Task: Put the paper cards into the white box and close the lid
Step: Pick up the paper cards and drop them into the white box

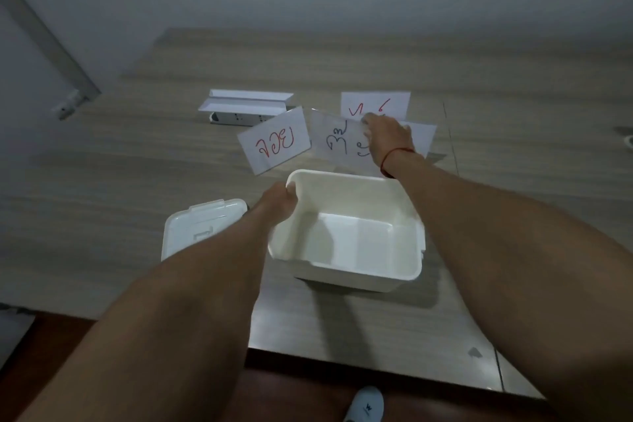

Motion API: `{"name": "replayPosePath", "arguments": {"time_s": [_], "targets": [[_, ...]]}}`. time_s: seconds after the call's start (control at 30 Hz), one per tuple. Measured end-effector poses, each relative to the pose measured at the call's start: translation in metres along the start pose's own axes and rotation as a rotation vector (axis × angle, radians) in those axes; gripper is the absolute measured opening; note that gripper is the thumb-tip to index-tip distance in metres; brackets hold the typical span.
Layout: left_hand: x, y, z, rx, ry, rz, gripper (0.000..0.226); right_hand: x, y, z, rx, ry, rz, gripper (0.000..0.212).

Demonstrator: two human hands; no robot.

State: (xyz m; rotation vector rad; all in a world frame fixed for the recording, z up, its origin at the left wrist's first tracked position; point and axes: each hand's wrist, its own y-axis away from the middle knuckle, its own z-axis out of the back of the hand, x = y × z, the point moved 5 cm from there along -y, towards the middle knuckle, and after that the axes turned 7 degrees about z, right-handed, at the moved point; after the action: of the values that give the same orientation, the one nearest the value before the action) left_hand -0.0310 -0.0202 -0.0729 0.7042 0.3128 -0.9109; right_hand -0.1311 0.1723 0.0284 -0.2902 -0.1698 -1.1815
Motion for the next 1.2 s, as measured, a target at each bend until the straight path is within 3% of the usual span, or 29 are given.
{"name": "replayPosePath", "arguments": {"time_s": [0.17,0.33,0.5,0.67,0.8,0.87,1.03,1.2], "targets": [[0.000,0.014,0.004,0.019,0.051,0.034,0.043,0.016,0.012,0.054,-0.112,-0.042,0.023,0.032],[-0.001,0.026,0.002,0.055,0.129,-0.038,0.040,0.016,0.050,0.050,-0.020,-0.146,-0.030,0.029],[0.003,0.028,0.000,0.008,0.144,-0.078,0.045,0.009,0.091,0.000,0.249,-0.254,-0.104,0.027],[0.004,0.031,-0.004,-0.034,0.139,-0.081,0.045,0.015,0.138,-0.051,0.783,-0.176,-0.103,0.027],[0.005,0.028,-0.006,-0.039,0.152,-0.076,0.044,0.016,0.142,-0.047,0.887,-0.361,-0.224,0.033],[0.004,0.024,-0.008,-0.038,0.155,-0.080,0.044,0.014,0.129,-0.038,0.796,-0.406,-0.257,0.035],[-0.010,0.002,-0.010,-0.077,0.132,-0.100,0.042,-0.015,0.073,-0.010,0.263,-0.249,-0.317,0.034],[-0.035,-0.031,-0.015,-0.134,0.138,-0.108,0.039,-0.050,0.026,-0.011,0.111,-0.158,-0.340,0.029]]}}
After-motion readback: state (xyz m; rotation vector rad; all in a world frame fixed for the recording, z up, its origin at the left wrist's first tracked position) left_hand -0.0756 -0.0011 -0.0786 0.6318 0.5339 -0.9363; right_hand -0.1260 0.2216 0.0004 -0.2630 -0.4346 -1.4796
